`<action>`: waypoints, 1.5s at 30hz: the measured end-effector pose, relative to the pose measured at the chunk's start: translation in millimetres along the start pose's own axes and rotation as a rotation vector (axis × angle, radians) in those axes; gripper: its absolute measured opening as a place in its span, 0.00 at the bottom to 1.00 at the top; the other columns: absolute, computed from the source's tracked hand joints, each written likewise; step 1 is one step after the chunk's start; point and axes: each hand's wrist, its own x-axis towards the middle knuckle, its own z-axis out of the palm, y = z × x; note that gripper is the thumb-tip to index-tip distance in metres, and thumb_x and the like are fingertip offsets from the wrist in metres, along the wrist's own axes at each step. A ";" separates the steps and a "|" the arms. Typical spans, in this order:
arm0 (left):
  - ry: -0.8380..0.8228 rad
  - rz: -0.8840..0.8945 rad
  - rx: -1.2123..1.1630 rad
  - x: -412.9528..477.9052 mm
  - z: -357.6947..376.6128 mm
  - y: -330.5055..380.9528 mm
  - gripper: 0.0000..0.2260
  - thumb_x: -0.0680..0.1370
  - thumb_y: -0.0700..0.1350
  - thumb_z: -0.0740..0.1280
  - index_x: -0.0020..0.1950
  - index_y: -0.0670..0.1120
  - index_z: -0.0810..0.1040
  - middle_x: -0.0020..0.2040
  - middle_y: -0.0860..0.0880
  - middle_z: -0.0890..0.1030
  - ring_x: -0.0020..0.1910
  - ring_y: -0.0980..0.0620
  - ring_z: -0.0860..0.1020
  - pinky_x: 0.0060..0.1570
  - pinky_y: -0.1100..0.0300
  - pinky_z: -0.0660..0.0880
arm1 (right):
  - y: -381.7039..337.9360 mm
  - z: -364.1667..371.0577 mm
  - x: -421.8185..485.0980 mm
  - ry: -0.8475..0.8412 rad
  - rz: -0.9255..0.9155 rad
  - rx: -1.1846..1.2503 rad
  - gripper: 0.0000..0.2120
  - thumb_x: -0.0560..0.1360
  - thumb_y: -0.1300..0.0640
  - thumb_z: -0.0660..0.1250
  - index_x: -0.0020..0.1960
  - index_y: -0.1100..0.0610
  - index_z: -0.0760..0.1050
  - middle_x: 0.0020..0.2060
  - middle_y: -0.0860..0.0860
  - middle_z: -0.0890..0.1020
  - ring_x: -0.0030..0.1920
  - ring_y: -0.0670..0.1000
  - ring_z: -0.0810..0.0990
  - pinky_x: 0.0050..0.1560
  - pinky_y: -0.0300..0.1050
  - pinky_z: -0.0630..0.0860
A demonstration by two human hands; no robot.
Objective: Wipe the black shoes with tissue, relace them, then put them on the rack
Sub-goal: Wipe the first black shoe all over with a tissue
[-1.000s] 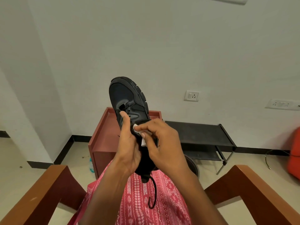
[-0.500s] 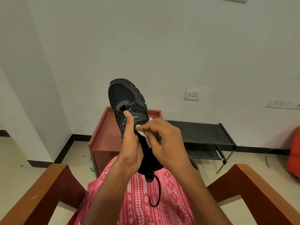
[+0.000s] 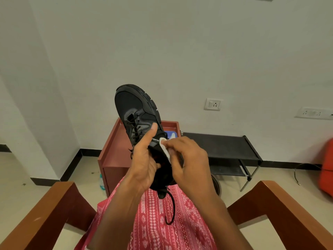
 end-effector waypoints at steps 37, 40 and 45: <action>0.058 0.064 -0.034 -0.2 -4.1 1.7 0.13 0.67 0.44 0.69 0.49 0.40 0.85 0.48 0.40 0.85 0.46 0.45 0.83 0.46 0.54 0.80 | 13.0 22.6 28.4 0.079 0.039 -0.060 0.09 0.78 0.62 0.69 0.55 0.55 0.84 0.48 0.49 0.82 0.51 0.49 0.77 0.51 0.32 0.68; 0.121 0.053 -0.028 0.8 -8.1 4.4 0.14 0.67 0.45 0.70 0.49 0.40 0.85 0.51 0.38 0.84 0.46 0.43 0.84 0.49 0.52 0.80 | 15.4 10.5 1.0 0.065 0.041 -0.078 0.08 0.77 0.63 0.71 0.53 0.54 0.84 0.46 0.47 0.82 0.49 0.48 0.78 0.49 0.27 0.67; 0.171 0.081 -0.013 5.1 -9.2 2.5 0.09 0.75 0.42 0.67 0.50 0.40 0.84 0.51 0.38 0.84 0.48 0.42 0.83 0.53 0.50 0.79 | 17.3 -3.3 -8.8 0.033 0.129 -0.074 0.08 0.75 0.62 0.74 0.51 0.52 0.86 0.45 0.46 0.83 0.46 0.46 0.81 0.46 0.47 0.82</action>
